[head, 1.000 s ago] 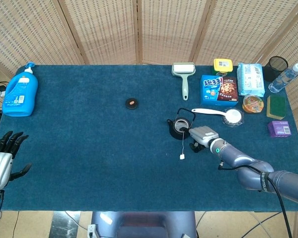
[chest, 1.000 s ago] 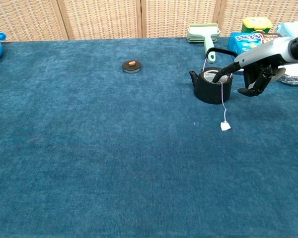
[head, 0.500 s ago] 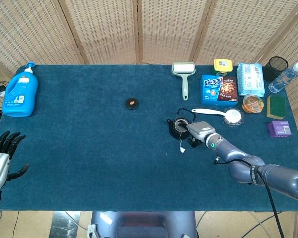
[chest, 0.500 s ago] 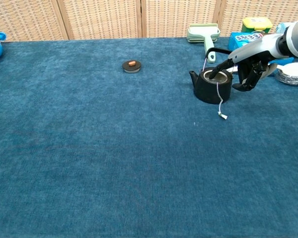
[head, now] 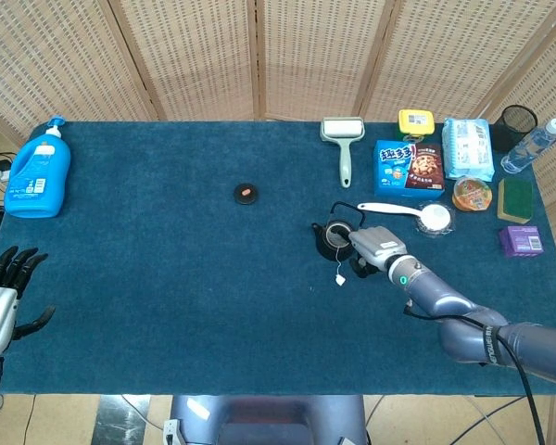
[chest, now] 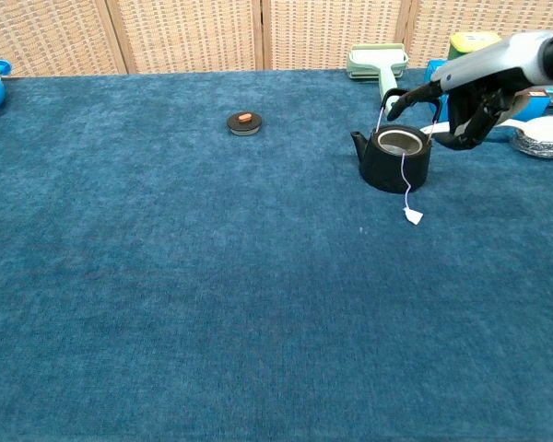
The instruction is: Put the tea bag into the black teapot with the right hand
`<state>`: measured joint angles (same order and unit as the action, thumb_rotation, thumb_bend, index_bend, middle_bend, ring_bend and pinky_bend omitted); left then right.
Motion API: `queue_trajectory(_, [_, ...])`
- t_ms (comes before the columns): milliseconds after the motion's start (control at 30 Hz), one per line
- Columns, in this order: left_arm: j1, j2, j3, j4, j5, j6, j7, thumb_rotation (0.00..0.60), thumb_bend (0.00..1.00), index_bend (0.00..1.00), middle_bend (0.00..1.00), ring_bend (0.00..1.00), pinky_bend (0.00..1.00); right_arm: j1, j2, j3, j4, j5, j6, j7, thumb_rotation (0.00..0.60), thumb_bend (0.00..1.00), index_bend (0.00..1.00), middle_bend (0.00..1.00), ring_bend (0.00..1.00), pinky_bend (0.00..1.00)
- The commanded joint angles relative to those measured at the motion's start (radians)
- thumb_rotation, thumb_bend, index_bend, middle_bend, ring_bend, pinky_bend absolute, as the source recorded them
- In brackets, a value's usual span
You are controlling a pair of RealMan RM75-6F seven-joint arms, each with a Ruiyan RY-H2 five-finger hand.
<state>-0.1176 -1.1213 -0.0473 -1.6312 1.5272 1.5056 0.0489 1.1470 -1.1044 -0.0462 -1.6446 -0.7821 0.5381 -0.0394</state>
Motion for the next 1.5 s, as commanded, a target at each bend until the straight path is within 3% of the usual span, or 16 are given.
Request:
queue_trajectory(33, [0.007, 0.000, 0.003, -0.002, 0.000, 0.007, -0.003, 0.600, 0.29, 0.14, 0.12, 0.03, 0.14, -0.066, 0.048, 0.033, -0.079, -0.074, 0.088, 0.023, 0.600, 0.66, 0.03, 1.00, 1.00, 1.00])
queue_trajectory(233, [0.016, -0.006, 0.008, 0.000, 0.002, 0.017, -0.008, 0.600, 0.29, 0.14, 0.12, 0.03, 0.14, -0.163, 0.072, 0.049, -0.143, -0.174, 0.217, 0.039, 0.600, 0.64, 0.03, 0.98, 1.00, 1.00])
queue_trajectory(433, [0.030, -0.015, 0.012, 0.010, 0.001, 0.031, -0.017, 0.600, 0.29, 0.14, 0.12, 0.03, 0.14, -0.258, 0.076, 0.038, -0.174, -0.247, 0.358, 0.001, 0.600, 0.62, 0.02, 0.84, 1.00, 1.00])
queue_trajectory(533, [0.038, -0.020, 0.014, 0.014, -0.001, 0.039, -0.022, 0.600, 0.29, 0.14, 0.12, 0.03, 0.14, -0.315, 0.073, 0.031, -0.188, -0.285, 0.440, -0.013, 0.600, 0.61, 0.02, 0.77, 0.95, 1.00])
queue_trajectory(933, [0.062, -0.065, 0.027, 0.062, 0.036, 0.085, -0.025, 0.600, 0.29, 0.14, 0.12, 0.03, 0.14, -0.610, -0.050, -0.012, -0.109, -0.438, 0.890, -0.150, 0.600, 0.59, 0.05, 0.51, 0.54, 0.61])
queue_trajectory(1200, [0.073, -0.098, 0.048, 0.080, 0.069, 0.096, -0.032, 0.600, 0.29, 0.14, 0.12, 0.03, 0.14, -0.775, -0.125, -0.021, -0.038, -0.472, 1.059, -0.158, 0.600, 0.59, 0.10, 0.48, 0.47, 0.50])
queue_trajectory(1500, [0.097, -0.114, 0.067, 0.075, 0.069, 0.104, -0.018, 0.600, 0.29, 0.14, 0.12, 0.03, 0.14, -0.908, -0.169, -0.014, 0.042, -0.467, 1.123, -0.079, 0.600, 0.59, 0.10, 0.46, 0.45, 0.49])
